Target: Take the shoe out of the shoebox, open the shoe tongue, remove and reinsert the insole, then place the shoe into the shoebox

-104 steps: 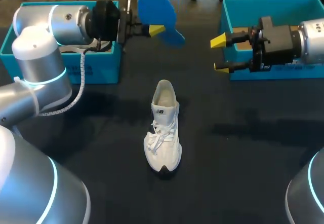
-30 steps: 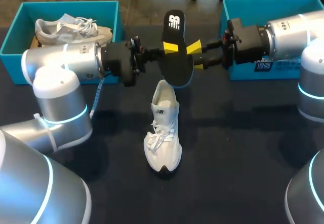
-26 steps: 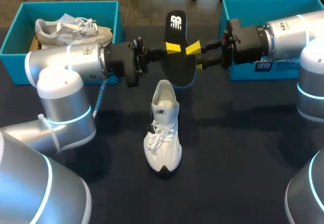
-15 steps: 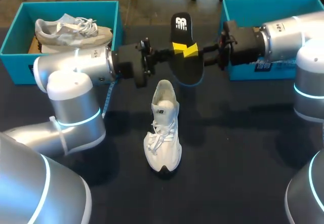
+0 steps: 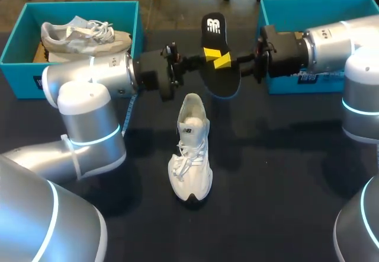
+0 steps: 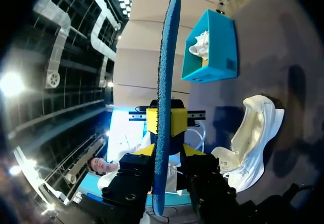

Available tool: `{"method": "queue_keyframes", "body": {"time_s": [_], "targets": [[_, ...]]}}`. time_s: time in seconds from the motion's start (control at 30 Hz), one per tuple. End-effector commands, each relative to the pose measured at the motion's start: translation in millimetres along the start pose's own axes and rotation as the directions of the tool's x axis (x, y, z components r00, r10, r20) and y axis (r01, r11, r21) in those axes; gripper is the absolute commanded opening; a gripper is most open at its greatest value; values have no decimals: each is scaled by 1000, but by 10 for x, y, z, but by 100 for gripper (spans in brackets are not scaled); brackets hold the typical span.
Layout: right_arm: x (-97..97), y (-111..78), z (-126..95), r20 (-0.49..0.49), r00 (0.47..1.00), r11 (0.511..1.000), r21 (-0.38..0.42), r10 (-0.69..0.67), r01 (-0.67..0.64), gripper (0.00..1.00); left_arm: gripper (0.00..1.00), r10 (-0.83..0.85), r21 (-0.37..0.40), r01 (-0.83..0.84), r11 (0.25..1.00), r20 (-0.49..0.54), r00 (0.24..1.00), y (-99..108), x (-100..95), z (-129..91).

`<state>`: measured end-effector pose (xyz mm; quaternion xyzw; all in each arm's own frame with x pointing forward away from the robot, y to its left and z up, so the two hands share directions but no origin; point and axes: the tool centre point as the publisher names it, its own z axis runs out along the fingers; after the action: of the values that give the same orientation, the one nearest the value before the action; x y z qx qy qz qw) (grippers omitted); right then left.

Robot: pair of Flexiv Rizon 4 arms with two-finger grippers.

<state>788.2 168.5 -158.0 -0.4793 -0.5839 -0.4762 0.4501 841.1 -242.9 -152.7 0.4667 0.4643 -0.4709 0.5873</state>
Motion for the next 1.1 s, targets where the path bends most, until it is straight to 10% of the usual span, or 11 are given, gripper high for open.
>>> {"method": "queue_keyframes", "body": {"time_s": [0.03, 0.13, 0.23, 1.1], "targets": [[-11, 16, 3, 1, 1000, 1000, 5, 1, -1, 0, 0, -6, 2, 6, 1000, 8, 1000, -7, 0, 18], [-12, 27, 5, 0, 1000, 1000, 6, -4, 4, 0, 0, -8, 19, 8, 1000, 7, 1000, -31, -2, 14], [-15, 38, 5, 4, 1000, 1000, 7, -7, 7, 0, 100, -34, 38, 34, 999, -4, 999, -46, 0, 3], [-106, 327, -272, 163, 956, 959, -104, -245, 264, 0, 100, -350, -197, 305, 932, -261, 900, 194, -185, -709]]}}
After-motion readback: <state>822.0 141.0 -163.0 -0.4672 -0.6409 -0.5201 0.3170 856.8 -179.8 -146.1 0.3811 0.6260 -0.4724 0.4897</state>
